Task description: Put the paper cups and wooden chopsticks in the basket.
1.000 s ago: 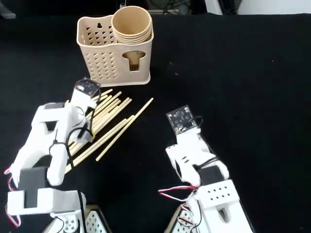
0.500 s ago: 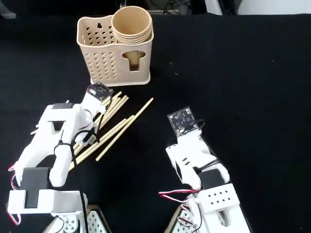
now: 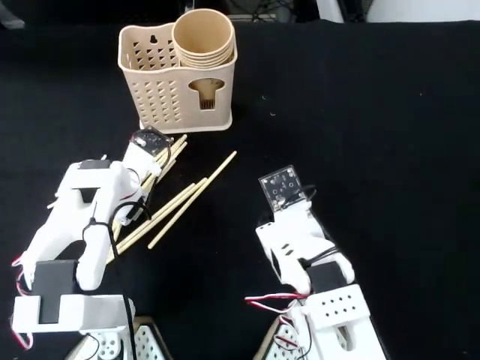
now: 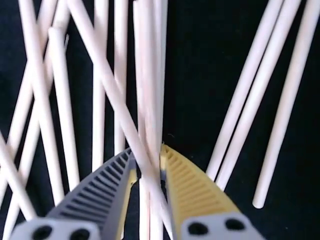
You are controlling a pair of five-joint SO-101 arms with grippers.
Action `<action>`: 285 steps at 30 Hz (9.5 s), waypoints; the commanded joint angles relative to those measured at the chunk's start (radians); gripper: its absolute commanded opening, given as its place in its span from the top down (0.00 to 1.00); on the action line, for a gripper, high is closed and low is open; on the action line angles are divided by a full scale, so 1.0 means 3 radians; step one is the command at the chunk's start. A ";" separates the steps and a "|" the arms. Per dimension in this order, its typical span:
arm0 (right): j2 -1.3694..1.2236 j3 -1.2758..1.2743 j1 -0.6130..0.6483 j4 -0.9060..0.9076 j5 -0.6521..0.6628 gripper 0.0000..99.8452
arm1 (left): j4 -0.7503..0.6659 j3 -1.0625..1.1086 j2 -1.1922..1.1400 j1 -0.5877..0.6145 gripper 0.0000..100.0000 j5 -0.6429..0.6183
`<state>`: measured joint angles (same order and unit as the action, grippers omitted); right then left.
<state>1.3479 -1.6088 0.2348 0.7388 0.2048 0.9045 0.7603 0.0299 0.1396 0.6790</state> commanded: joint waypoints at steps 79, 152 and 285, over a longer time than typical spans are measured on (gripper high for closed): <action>0.0033 0.0003 0.0031 -0.0041 -0.0031 0.88 | 0.0542 -0.0591 0.0245 -0.0084 0.83 0.0302; 0.0033 -0.0003 0.0031 -0.0051 -0.0031 0.88 | 0.1023 -0.0591 0.0476 -0.0182 0.87 0.0552; 0.0033 -0.0023 0.0031 -0.0077 -0.0031 0.88 | -0.0041 0.0693 0.0900 -0.1281 0.97 -0.0501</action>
<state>1.3479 -1.6149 0.2348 0.7357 0.2048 0.8723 0.9797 0.2816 -0.2394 0.5332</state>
